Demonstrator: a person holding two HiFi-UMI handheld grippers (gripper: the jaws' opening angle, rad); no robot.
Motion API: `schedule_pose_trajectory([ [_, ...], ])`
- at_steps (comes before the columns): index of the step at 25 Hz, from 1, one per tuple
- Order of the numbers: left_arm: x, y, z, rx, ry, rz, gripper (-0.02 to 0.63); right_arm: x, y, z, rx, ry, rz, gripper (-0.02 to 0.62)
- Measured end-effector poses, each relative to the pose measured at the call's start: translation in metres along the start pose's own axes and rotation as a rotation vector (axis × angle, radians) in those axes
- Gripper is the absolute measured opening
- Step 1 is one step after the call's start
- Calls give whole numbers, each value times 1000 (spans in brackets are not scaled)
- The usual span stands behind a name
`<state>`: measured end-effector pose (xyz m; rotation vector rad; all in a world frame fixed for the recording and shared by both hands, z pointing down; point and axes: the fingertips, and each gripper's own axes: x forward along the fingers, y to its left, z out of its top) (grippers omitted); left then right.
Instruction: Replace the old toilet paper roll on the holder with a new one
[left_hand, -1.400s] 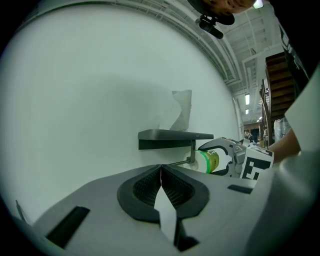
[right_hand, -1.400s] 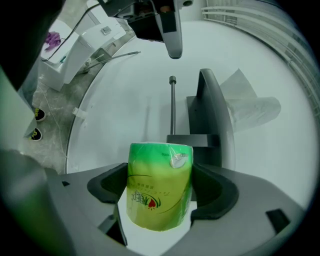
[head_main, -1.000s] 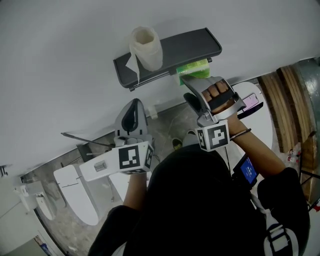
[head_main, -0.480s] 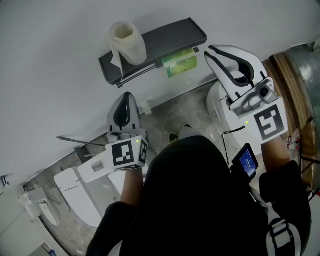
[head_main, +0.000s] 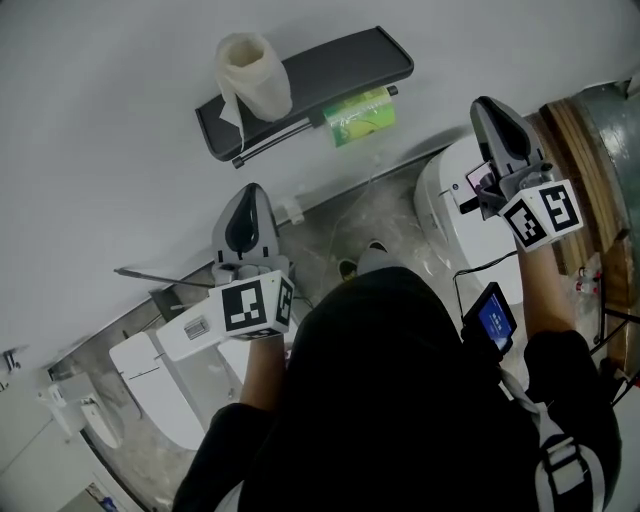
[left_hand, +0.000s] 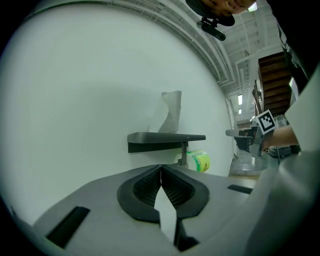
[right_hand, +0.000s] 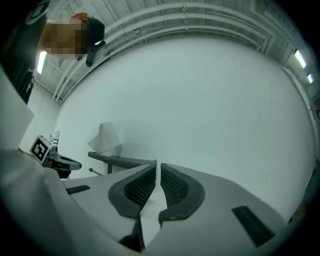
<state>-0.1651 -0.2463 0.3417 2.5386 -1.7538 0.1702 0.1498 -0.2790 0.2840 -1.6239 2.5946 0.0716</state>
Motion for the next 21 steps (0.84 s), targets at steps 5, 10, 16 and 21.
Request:
schedule_pose_trajectory([
  [5,-2,-1,1,5,-1,-2,23,-9,-5,-16,35,28,-33,44],
  [10,-4,-6,1,7,-2,-9,23,-12,-2,-17,39,31,-30,44],
  [16,-4,-14,3,9,-5,-24,23,-14,3,-17,35,42,-19,44],
  [21,-2,-19,7,10,-12,-34,23,-13,11,-19,8,59,-5,44],
])
